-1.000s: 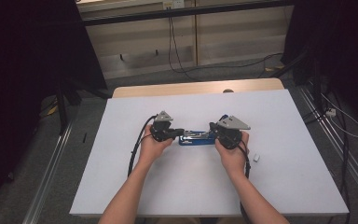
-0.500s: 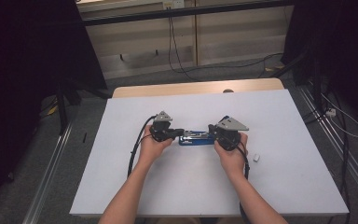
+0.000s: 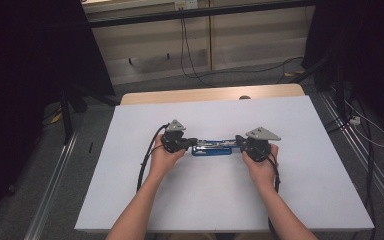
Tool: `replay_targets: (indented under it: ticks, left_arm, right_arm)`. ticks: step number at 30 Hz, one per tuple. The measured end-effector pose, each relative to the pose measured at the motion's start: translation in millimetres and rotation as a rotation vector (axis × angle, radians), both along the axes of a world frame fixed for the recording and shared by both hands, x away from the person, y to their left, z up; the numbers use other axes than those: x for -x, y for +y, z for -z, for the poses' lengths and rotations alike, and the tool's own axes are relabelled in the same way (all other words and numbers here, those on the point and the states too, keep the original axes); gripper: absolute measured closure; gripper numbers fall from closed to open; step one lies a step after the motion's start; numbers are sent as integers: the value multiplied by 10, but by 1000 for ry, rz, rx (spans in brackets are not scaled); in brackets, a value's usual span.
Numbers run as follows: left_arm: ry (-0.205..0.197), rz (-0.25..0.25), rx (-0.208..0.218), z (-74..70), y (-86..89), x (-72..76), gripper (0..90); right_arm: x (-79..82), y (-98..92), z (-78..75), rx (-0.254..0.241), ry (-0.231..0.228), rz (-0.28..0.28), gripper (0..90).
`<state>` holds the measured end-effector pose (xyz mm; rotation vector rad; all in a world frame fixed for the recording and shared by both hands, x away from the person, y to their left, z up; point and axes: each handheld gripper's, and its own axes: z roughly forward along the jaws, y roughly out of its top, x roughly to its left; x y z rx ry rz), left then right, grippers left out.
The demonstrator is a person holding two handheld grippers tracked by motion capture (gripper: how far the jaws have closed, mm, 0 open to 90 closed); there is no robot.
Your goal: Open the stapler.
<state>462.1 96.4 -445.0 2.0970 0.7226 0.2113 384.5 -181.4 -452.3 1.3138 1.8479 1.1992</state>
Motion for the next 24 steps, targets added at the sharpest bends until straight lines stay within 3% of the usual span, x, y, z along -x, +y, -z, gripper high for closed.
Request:
replay_targets:
  ticks: [3, 6, 7, 10, 15, 18, 21, 24]
  left_arm:
    - [-4, 4, 14, 8, 6, -1, 900]
    - [19, 7, 86, -30, 39, -12, 900]
    - [23, 10, 82, -46, 38, -7, 883]
    - [33, 26, 85, -83, 25, 24, 746]
    - [-10, 12, 133, -190, 60, 74, 592]
    - [-24, 7, 102, -243, 72, 125, 439]
    - [-1, 5, 64, -268, 98, 173, 274]
    - [24, -6, 51, -268, 157, 212, 204]
  right_arm:
    - [34, -24, -35, 5, -10, -15, 900]
    - [77, -57, -75, 7, -9, -37, 900]
    - [93, -72, -90, 23, -16, -41, 896]
    - [144, -120, -120, 34, -15, -52, 855]
    - [250, -201, -150, 37, -9, -58, 711]
    - [321, -242, -180, 38, 4, -49, 560]
    - [377, -291, -202, 63, 1, -25, 411]
    - [420, -359, -199, 43, 25, -11, 321]
